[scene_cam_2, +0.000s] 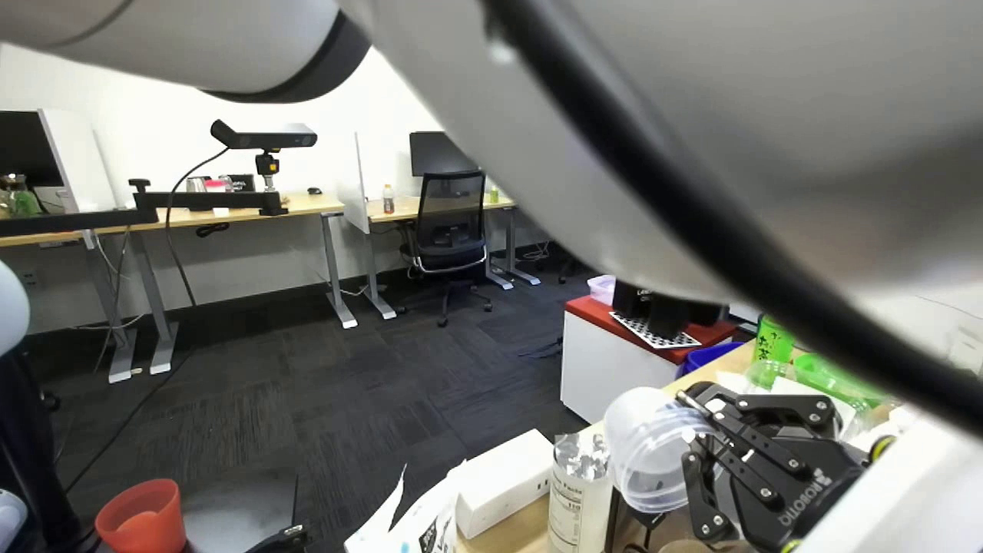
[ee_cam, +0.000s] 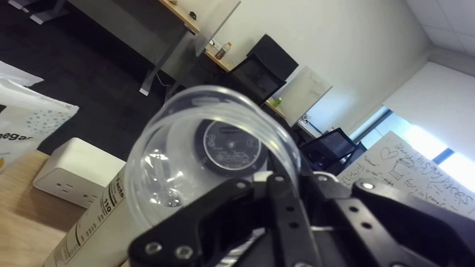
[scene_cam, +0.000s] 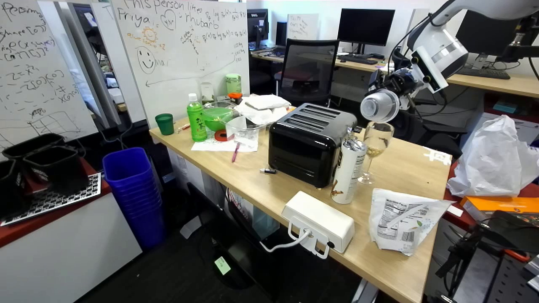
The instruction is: Pour the contents of the bowl into the wine glass
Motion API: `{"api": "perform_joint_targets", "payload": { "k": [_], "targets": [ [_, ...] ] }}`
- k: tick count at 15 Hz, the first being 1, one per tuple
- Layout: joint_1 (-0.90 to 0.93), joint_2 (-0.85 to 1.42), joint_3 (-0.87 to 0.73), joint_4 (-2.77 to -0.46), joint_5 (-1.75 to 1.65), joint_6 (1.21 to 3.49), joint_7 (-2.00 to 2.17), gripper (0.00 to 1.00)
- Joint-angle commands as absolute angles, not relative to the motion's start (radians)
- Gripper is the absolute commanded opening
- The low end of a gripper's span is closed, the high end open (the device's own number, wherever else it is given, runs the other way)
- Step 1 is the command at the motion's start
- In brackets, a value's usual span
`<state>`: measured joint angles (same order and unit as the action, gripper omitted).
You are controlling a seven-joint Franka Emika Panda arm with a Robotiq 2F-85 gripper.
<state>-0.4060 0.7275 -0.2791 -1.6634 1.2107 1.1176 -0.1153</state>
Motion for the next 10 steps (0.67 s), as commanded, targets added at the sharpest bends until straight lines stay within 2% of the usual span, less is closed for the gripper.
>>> {"api": "perform_joint_targets", "payload": {
  "k": [1,10],
  "targets": [
    [-0.389,0.735,-0.269,-1.634,1.12,1.104,-0.162,0.02],
    [-0.345,0.678,-0.236,-1.649,0.864,1.144,-0.397,0.02]
  ]
}}
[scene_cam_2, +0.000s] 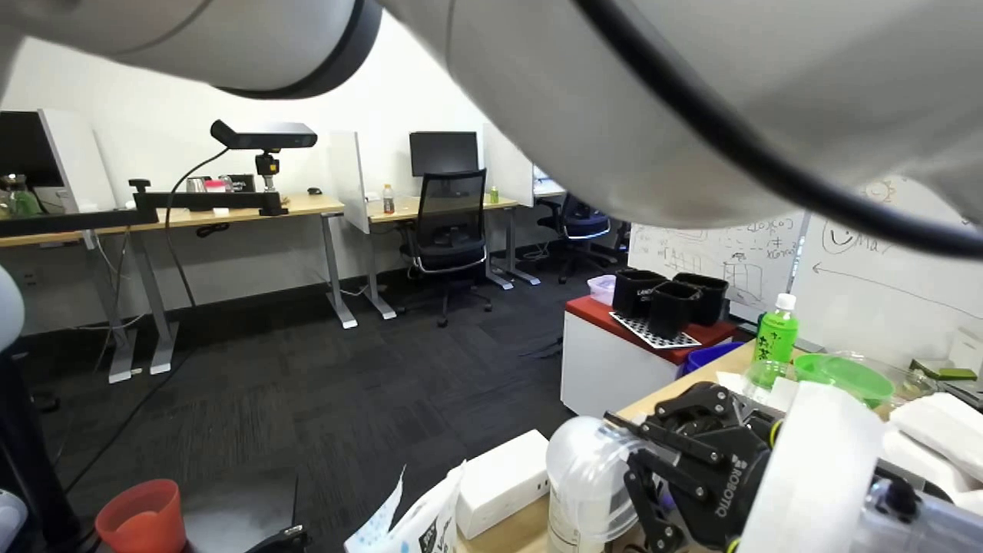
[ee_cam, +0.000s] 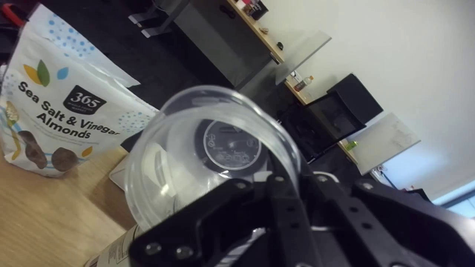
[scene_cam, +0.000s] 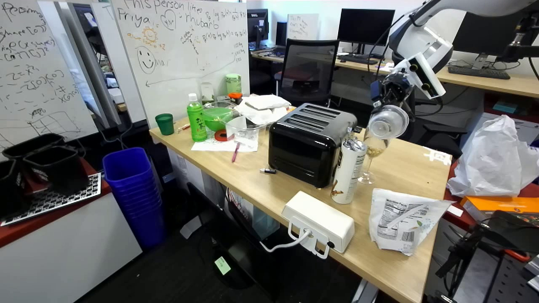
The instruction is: Pour the contents of the bowl into the wine glass
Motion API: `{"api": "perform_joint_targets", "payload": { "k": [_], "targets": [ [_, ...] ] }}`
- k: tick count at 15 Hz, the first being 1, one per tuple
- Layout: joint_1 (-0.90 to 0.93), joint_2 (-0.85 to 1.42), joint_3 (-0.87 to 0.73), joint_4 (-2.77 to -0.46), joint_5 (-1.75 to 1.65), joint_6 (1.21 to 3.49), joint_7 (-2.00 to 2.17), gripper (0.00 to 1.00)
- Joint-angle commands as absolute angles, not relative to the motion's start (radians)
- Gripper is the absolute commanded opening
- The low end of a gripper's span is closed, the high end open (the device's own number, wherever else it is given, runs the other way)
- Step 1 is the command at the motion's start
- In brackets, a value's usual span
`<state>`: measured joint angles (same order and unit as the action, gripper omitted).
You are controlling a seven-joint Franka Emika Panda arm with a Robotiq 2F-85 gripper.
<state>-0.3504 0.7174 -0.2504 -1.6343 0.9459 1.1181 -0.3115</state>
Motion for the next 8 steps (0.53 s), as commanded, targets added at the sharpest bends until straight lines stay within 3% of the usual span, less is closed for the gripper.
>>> {"api": "perform_joint_targets", "payload": {
  "k": [1,8],
  "targets": [
    [-0.344,0.662,-0.23,-1.658,0.84,1.143,-0.426,0.02],
    [-0.345,0.575,-0.184,-1.722,0.715,1.142,-0.547,0.02]
  ]
}}
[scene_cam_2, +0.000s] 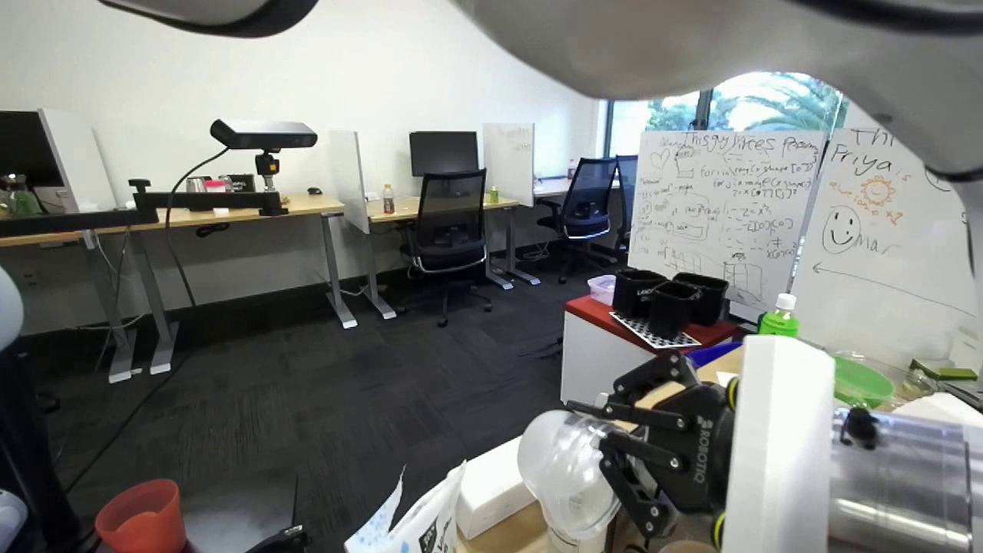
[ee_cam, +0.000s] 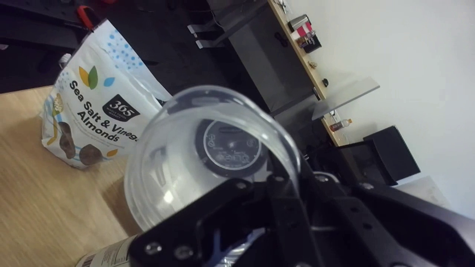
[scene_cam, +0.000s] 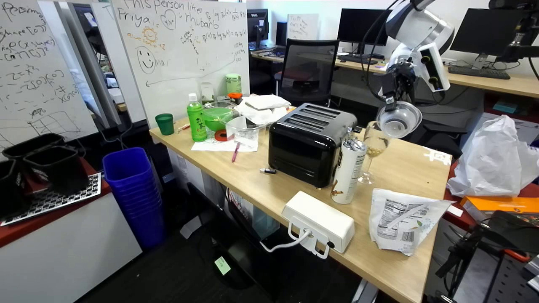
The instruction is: Pour the contents of the bowl into the wine glass
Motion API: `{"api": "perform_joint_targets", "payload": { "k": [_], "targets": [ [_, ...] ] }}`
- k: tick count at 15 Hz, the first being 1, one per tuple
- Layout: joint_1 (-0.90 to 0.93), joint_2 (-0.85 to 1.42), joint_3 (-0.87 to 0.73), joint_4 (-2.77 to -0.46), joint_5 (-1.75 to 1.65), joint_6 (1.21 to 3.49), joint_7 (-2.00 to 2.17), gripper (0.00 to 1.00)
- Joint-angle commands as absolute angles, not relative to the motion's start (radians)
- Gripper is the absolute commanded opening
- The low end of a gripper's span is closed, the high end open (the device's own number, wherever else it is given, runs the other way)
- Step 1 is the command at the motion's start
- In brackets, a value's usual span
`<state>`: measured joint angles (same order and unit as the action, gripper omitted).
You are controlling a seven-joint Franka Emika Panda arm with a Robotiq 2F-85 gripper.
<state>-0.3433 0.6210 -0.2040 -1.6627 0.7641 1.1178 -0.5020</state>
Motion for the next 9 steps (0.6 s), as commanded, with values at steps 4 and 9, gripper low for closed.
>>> {"api": "perform_joint_targets", "payload": {
  "k": [4,9],
  "targets": [
    [-0.356,0.591,-0.166,-1.716,0.722,1.126,-0.552,0.07],
    [-0.355,0.582,-0.165,-1.729,0.722,1.135,-0.559,0.07]
  ]
}}
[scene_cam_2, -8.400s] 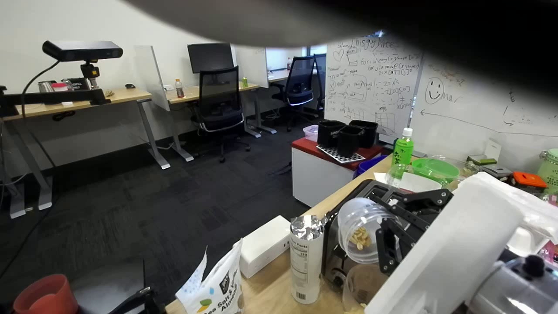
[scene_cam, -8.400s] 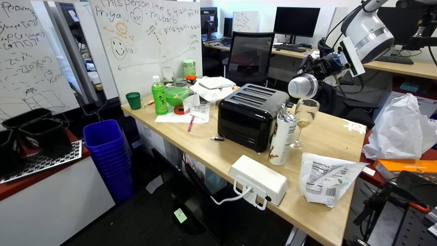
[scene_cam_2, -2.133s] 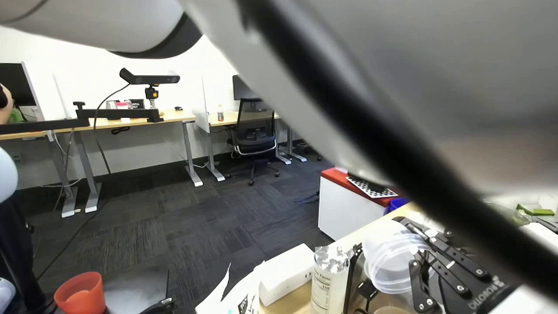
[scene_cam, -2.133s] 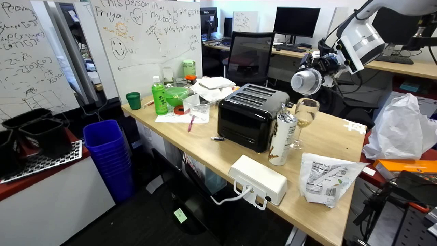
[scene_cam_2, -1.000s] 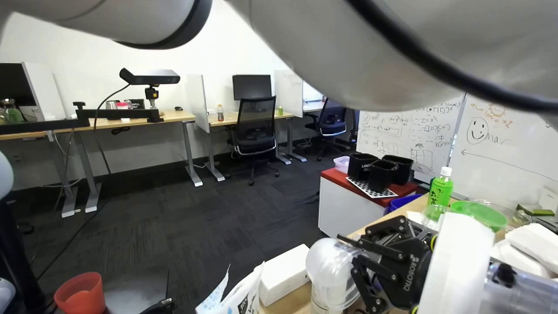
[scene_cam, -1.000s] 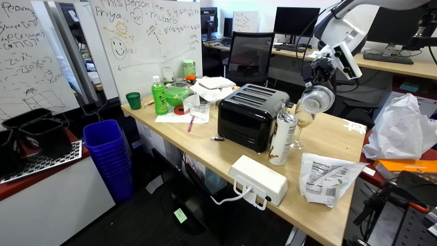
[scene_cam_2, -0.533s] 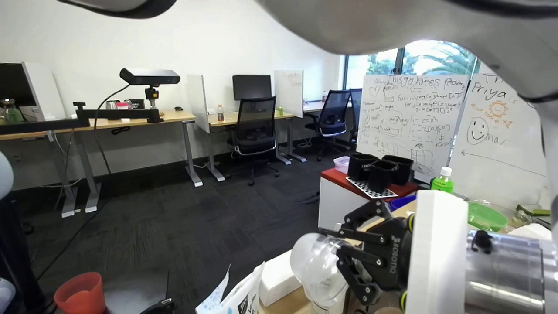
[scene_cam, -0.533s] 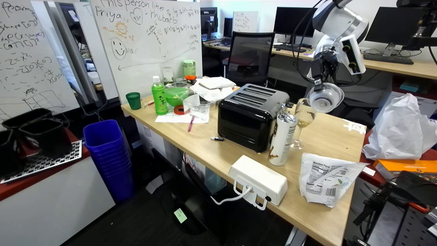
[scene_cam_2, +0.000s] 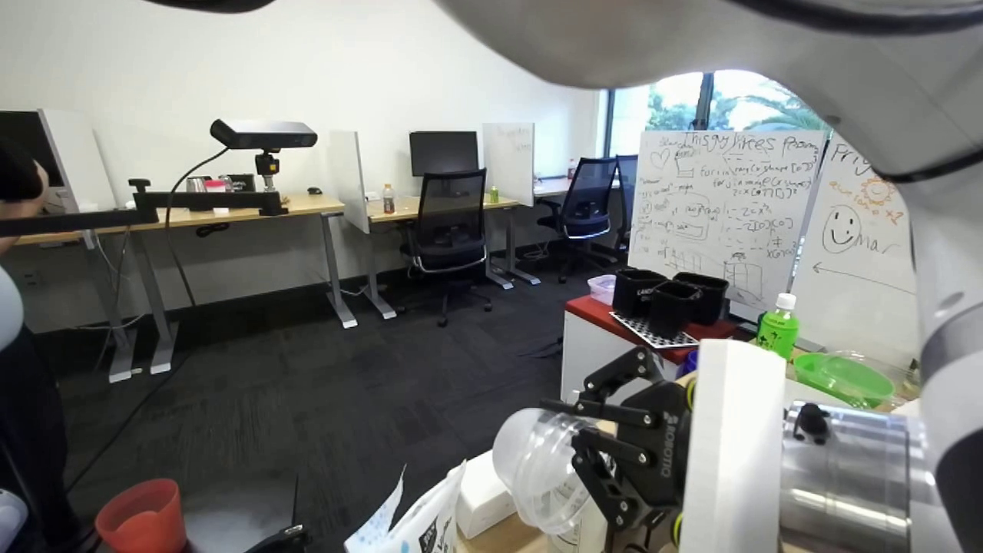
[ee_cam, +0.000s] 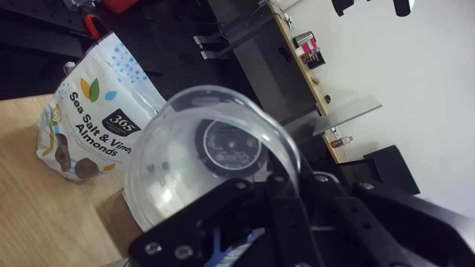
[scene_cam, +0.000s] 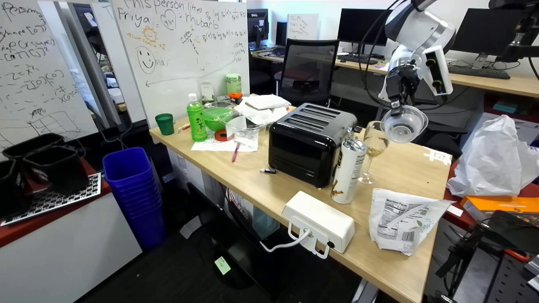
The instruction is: Pour the contents of the bowl into the wine glass
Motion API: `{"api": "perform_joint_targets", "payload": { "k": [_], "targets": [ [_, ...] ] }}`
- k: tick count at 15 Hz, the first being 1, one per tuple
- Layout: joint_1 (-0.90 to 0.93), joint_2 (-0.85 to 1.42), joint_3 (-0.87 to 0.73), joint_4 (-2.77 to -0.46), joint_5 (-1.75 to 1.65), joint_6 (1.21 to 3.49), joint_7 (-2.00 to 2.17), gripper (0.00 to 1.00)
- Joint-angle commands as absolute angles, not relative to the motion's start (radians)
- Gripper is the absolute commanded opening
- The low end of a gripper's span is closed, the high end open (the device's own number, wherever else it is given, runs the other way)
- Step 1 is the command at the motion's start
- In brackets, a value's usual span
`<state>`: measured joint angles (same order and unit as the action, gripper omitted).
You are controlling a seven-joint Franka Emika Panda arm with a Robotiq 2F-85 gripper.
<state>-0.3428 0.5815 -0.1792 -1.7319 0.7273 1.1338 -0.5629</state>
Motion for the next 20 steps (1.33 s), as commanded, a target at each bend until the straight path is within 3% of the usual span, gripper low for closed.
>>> {"api": "perform_joint_targets", "payload": {
  "k": [1,2,13,20],
  "targets": [
    [-0.355,0.582,-0.165,-1.729,0.722,1.136,-0.559,0.07],
    [-0.345,0.563,-0.174,-1.752,0.709,1.175,-0.562,0.02],
    [-0.251,0.348,-0.181,-2.08,0.551,1.655,-0.46,0.02],
    [-0.269,0.339,-0.168,-2.098,0.561,1.621,-0.387,0.07]
  ]
}}
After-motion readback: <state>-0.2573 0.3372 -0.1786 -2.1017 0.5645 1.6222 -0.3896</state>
